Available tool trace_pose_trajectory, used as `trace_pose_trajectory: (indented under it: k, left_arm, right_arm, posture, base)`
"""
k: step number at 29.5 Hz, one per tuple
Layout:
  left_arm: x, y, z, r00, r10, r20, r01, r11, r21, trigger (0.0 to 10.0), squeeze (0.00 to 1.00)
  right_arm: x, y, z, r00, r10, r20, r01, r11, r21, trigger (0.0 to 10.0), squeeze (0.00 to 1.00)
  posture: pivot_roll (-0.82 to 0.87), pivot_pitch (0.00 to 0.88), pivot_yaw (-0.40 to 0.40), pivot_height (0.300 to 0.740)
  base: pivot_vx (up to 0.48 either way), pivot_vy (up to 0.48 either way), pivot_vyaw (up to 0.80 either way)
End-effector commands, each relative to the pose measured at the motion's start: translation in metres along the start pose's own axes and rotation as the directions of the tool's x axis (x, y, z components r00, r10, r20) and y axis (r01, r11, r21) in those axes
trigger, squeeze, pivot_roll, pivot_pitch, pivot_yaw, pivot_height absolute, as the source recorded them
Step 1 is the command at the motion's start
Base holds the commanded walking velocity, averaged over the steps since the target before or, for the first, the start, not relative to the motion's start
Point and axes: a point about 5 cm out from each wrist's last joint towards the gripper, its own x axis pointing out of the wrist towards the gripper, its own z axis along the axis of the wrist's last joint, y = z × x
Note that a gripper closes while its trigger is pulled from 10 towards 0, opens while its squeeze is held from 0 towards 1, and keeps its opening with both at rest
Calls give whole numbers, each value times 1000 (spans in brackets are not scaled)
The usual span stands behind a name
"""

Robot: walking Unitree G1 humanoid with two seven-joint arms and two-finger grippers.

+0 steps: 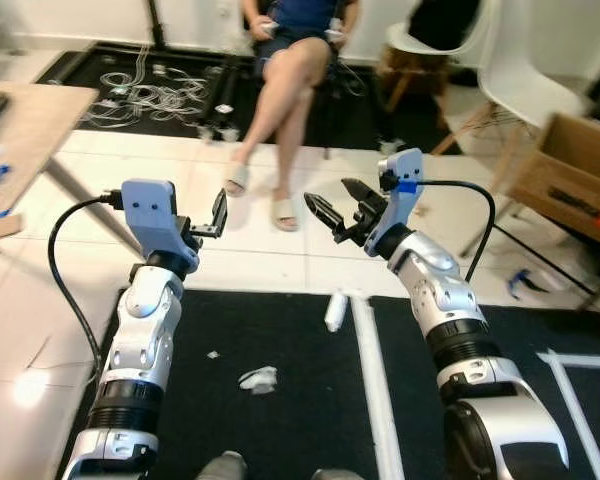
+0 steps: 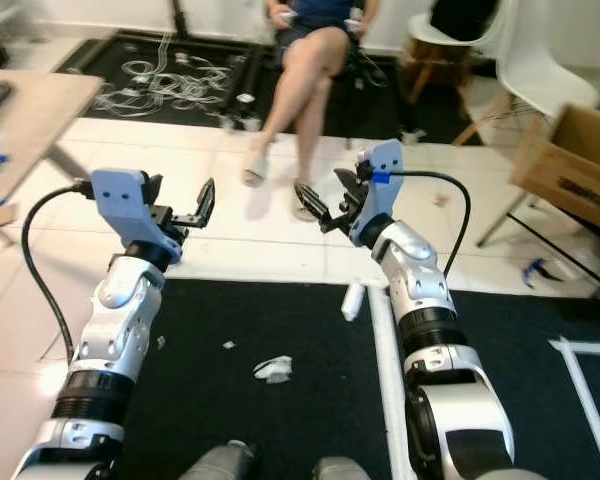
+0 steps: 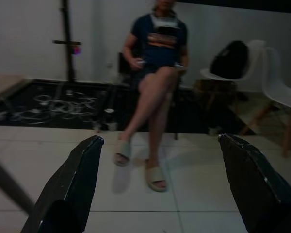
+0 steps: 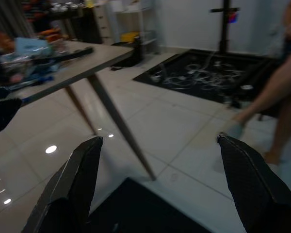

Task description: Picking trash to rubbish bin

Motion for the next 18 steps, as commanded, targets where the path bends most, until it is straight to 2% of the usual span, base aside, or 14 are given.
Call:
trace_pose_trajectory:
  k: [1, 18]
  left_arm:
    - [0, -2, -4, 1000, -11, -13, 11, 1000, 2, 10000, 0]
    - [0, -4, -4, 1000, -27, -15, 27, 1000, 5, 10000, 0]
  right_arm:
    - [-2, -2, -2, 1000, 0, -13, -1, 1000, -7, 10000, 0]
    - [-1, -1, -4, 1000, 11, -18, -11, 1000, -1, 10000, 0]
  posture:
    - [-33, 0, -51, 740]
    - [-33, 0, -51, 740]
  base:
    - [0, 0, 744]
    - [0, 0, 744]
